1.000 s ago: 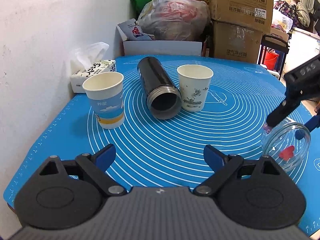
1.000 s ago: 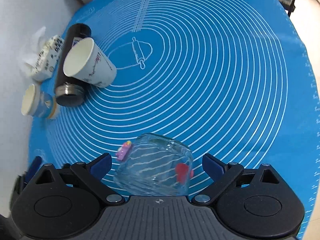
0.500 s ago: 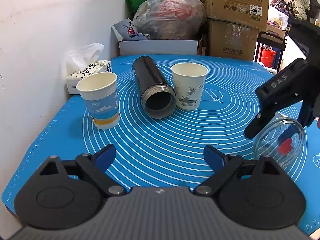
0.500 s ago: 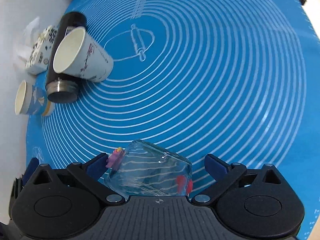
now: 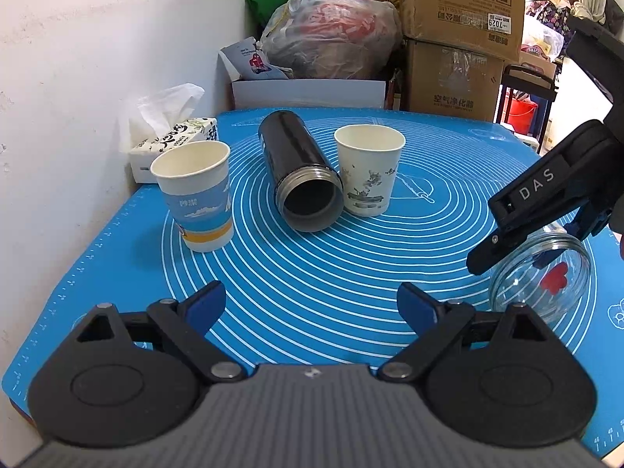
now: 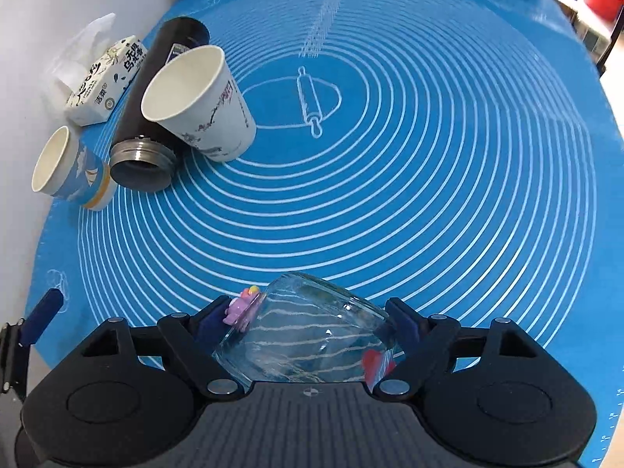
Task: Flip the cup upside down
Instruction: 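Rotate the glass jar with the right tool so its opening faces down, then lower the jar opening-down onto the mat and open the right tool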
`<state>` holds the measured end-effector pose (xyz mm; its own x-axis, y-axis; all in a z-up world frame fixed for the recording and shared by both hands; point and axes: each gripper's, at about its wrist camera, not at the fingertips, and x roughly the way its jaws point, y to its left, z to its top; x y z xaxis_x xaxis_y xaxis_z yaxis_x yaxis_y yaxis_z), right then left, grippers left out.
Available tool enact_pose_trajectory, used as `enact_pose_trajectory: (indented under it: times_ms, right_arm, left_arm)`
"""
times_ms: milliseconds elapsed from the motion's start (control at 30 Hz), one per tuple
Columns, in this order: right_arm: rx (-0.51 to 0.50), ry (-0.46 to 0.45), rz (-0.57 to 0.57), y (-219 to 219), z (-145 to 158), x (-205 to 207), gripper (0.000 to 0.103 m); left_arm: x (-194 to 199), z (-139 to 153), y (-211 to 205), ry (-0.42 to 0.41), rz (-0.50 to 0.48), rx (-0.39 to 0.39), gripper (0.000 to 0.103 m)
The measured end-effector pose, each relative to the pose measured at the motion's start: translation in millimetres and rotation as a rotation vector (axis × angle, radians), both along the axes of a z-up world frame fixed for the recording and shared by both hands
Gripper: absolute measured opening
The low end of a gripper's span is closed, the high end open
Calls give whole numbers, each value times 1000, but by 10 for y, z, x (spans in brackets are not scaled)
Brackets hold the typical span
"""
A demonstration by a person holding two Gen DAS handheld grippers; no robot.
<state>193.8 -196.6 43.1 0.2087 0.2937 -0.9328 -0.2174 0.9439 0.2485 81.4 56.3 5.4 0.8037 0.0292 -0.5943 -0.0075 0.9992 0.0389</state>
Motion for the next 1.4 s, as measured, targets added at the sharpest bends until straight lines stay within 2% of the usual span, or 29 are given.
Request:
enact_pose_trajectory:
  times_ms: [167,367,667,733,1233,1400]
  right_arm:
    - [-4,-69,-40,-59,80,-26,83]
    - [-40,-207,-93,-102,155,-73,83]
    - [-246,-583,-41,184,41,-632,83]
    - [-286,-636,-19,246,-25,-735,83]
    - [-394,-851,40,423,-337,-1243,83]
    - [-322,-822,-9,344,-299,-1229,89]
  left_arm:
    - [-2,7,-3,-6,3,-2,94]
    - [-3,11,-9,-10,4,-9,94]
    - [1,1,-12,-2,5,-14,94]
    - [1,0,-15,-3,5,-12,94]
    - [-9,-19,-46,3,18,4,94]
    - [-13,-20,-49,4,24,2,94]
